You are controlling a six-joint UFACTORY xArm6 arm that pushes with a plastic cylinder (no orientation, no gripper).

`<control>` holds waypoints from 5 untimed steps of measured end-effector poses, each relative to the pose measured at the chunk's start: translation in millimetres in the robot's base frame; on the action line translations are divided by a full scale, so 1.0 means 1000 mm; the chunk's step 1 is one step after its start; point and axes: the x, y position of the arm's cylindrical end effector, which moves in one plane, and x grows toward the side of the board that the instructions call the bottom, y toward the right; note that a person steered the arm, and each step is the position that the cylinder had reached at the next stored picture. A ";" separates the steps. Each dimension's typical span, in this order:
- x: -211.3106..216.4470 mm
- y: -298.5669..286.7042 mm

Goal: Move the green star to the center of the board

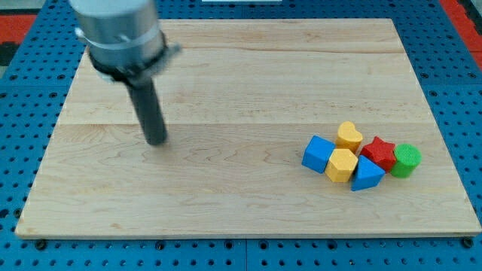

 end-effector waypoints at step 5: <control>-0.153 0.052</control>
